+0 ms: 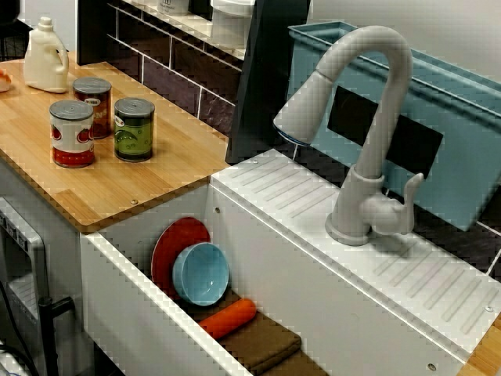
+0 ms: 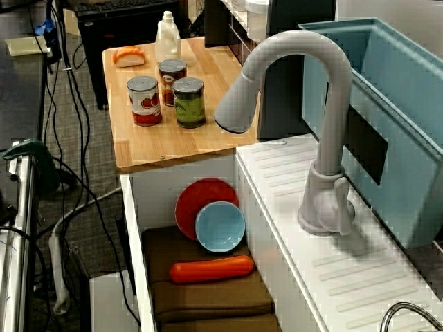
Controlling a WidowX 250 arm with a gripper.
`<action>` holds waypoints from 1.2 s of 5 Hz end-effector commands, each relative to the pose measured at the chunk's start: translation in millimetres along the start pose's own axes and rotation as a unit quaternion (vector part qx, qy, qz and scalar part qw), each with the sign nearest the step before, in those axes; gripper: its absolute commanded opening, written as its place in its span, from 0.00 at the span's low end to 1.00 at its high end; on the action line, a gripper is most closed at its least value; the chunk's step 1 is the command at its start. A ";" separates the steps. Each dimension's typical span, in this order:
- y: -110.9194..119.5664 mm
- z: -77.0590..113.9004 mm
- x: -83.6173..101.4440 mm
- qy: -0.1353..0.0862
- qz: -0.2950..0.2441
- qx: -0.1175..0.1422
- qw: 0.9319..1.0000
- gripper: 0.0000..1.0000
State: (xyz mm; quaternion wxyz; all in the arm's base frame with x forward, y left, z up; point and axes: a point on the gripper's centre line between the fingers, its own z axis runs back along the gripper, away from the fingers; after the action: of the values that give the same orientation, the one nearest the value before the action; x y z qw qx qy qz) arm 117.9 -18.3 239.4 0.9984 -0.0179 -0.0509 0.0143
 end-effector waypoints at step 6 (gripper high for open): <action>87.5 -33.9 50.6 -0.026 0.067 0.074 0.995 1.00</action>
State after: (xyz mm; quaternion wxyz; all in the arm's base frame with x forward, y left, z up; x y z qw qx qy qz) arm 169.1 66.8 202.9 0.9930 0.0491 -0.0670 0.0845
